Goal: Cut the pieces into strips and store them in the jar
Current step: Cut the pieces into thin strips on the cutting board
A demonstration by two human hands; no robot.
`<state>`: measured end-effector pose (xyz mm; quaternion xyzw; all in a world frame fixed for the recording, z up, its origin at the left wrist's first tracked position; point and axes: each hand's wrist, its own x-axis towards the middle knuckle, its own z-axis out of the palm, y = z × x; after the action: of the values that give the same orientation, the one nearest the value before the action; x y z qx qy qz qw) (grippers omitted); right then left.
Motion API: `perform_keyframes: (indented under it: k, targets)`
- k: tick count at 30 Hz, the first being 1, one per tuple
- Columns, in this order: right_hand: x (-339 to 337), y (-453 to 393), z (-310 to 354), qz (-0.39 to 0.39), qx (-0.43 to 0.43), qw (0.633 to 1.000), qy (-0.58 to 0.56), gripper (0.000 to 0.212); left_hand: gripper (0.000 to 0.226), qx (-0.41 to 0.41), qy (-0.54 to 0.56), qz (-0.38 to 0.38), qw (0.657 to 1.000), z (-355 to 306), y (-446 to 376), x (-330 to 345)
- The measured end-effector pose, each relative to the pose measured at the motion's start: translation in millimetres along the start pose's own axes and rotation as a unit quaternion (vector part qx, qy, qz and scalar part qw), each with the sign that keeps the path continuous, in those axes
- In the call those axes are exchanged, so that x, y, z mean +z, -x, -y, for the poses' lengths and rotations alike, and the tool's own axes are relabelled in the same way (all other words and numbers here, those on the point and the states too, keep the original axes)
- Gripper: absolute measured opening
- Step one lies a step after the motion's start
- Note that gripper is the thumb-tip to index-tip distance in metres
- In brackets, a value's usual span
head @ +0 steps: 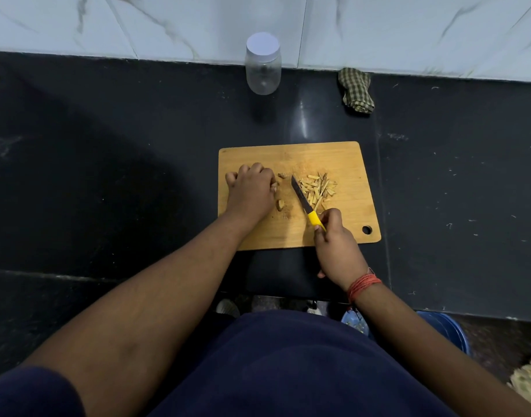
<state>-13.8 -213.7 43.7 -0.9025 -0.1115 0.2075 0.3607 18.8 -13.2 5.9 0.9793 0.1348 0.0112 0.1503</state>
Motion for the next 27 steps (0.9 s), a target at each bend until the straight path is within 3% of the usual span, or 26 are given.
perform_keyframes:
  k: [5, 11, 27]
  targets:
    - [-4.2, -2.6, -2.3, -0.004, 0.01, 1.0, -0.003, 0.007, 0.008, -0.001, 0.041, -0.005, 0.999, -2.0, 4.0, -0.3]
    - [-8.2, -5.0, 1.5, 0.003, 0.02, 1.0, -0.022, 0.008, 0.021, 0.028, 0.143, -0.022, 0.989, -3.1, 17.0, 0.0]
    - [-6.2, -6.5, 4.6, 0.014, 0.022, 0.999, -0.024, 0.006, 0.029, 0.065, 0.055, -0.009, 0.996, -0.3, 29.5, 9.7]
